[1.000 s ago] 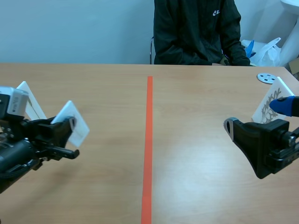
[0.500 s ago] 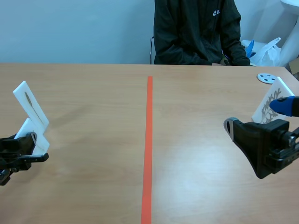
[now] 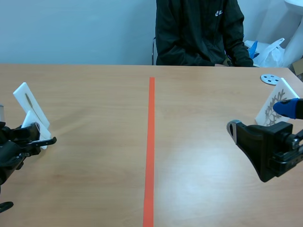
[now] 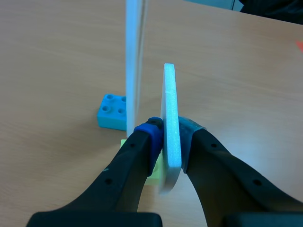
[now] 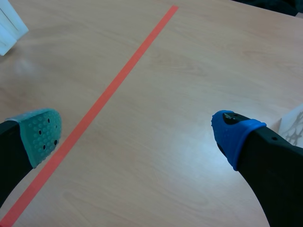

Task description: Sort the leaf by its shape. The table is split by an orange tape line. A compound leaf with several leaflets goes to the left side, a simple leaf with one blade goes to the right side. Return to the home posture when a red brick is placed on the table.

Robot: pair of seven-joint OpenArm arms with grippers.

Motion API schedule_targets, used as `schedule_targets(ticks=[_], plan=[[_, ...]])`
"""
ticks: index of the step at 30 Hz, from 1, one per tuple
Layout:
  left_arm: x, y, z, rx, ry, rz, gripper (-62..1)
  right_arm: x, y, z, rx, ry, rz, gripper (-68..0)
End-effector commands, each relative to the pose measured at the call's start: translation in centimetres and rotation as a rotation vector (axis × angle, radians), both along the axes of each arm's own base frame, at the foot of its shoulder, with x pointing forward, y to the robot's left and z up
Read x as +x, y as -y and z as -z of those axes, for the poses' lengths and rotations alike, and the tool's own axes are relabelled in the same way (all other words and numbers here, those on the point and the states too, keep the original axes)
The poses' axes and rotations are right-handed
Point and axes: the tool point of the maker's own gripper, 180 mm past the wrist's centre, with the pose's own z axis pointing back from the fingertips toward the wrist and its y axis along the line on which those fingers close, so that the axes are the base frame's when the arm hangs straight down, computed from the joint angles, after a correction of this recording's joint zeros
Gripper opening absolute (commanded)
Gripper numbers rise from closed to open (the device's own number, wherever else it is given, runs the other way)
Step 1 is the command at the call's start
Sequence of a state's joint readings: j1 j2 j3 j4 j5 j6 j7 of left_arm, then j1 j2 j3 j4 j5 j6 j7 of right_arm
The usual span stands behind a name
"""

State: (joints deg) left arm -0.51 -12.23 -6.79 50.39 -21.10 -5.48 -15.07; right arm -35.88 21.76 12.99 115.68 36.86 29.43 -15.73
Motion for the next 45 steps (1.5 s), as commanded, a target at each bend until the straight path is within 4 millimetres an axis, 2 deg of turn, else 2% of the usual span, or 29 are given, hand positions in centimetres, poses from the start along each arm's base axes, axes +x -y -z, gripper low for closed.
schedule_targets(ticks=[1,8,22,26,31,35,38,43,45], plan=[[0.7,-0.3,-1.0,0.003,0.037,-0.008,-56.9,0.4,0.1,-0.7,-0.001,0.027,-0.004,0.4],[0.9,-0.7,-0.3,-0.001,0.030,-0.025,-56.9,0.4,0.1,-0.7,-0.001,0.027,-0.004,0.4],[0.8,-0.7,-0.3,-0.001,0.027,-0.024,-56.2,0.4,0.1,-0.7,-0.002,0.024,-0.004,0.4],[0.8,-0.7,-0.3,-0.001,0.027,-0.024,-46.9,0.4,0.1,-0.7,-0.003,0.024,-0.005,0.4],[0.8,-0.7,-0.3,-0.001,0.028,-0.024,-39.7,0.4,0.1,-0.6,-0.002,0.022,-0.005,0.4],[0.9,-0.6,-0.7,0.001,0.039,-0.021,-27.5,0.4,0.1,-0.7,0.005,0.022,-0.005,0.4],[1.2,-0.3,-1.9,0.006,0.067,-0.004,-19.8,0.4,0.1,-0.7,0.004,0.022,-0.005,0.4],[1.1,0.9,-4.9,0.028,0.117,0.045,-16.2,0.4,0.1,-0.7,0.004,0.022,-0.005,0.4],[0.8,1.4,-6.2,0.042,0.138,0.071,-12.2,0.4,0.1,-0.7,0.004,0.022,-0.005,0.4]])
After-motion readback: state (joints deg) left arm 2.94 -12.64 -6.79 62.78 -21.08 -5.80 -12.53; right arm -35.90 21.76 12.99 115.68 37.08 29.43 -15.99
